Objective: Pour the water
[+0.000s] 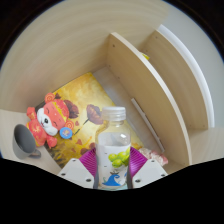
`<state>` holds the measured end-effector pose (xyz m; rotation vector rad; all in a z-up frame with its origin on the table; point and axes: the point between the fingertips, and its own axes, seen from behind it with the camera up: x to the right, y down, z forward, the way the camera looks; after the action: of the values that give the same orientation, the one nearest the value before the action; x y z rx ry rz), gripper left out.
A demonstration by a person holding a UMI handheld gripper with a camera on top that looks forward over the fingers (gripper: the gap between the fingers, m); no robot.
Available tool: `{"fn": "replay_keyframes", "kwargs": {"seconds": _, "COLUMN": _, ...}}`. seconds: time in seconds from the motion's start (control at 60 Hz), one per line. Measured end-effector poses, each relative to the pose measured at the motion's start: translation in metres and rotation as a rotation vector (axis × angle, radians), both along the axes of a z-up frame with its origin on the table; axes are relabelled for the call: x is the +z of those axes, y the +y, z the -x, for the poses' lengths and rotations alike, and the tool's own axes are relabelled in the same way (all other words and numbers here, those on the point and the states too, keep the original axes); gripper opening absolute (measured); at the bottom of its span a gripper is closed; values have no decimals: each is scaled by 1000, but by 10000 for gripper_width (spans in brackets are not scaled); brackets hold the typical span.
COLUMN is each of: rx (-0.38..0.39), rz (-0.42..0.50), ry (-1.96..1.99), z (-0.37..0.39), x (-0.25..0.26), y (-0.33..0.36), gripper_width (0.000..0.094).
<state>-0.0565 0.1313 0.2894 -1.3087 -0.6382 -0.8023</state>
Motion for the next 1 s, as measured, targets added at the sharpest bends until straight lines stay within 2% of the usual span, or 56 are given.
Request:
{"fn": "replay_keyframes", "kwargs": {"seconds": 0.083, "rx": 16, "rz": 52, "ry": 383, "z": -21, "x": -12, "y": 4, "gripper_width": 385}}
{"fn": "replay_keyframes", "kwargs": {"seconds": 0.1, "rx": -8, "rz": 42, "ry": 449, "z": -19, "x": -20, "y": 0, "gripper_width": 386}}
{"fn": "replay_keyframes", "kwargs": {"seconds": 0.133, "rx": 41, "rz": 88, "ry": 570, "z": -27, "x": -29, "y": 5, "gripper_width": 386}}
{"fn": "replay_keyframes", "kwargs": {"seconds": 0.2, "rx": 81, "rz": 152, "ry": 767, "z": -28, "x": -55, "y": 9, "gripper_width": 385}}
{"fn": "replay_keyframes", "kwargs": {"seconds": 0.283, "rx": 86, "rz": 203, "ry": 905, "z": -24, "x": -92, "y": 11, "gripper_width": 385}}
{"fn": "replay_keyframes", "kwargs": {"seconds": 0.433, "rx": 75, "rz": 269, "ry": 962, "z": -14, "x": -155, "y": 12, "gripper_width": 385}}
{"fn": "replay_keyframes", "kwargs": {"seconds": 0.65, "rx": 71, "rz": 327, "ry": 949, "z": -4, "x": -209, "y": 15, "gripper_width": 385}}
{"fn": "replay_keyframes", "kwargs": {"seconds": 0.85, "rx": 76, "rz": 298, "ry": 947, "z": -5, "x": -208, "y": 10, "gripper_width": 394}}
{"fn": "replay_keyframes", "kwargs": {"seconds": 1.0, "rx": 63, "rz": 294, "ry": 950, "z": -6, "x": -209, "y": 9, "gripper_width": 518}}
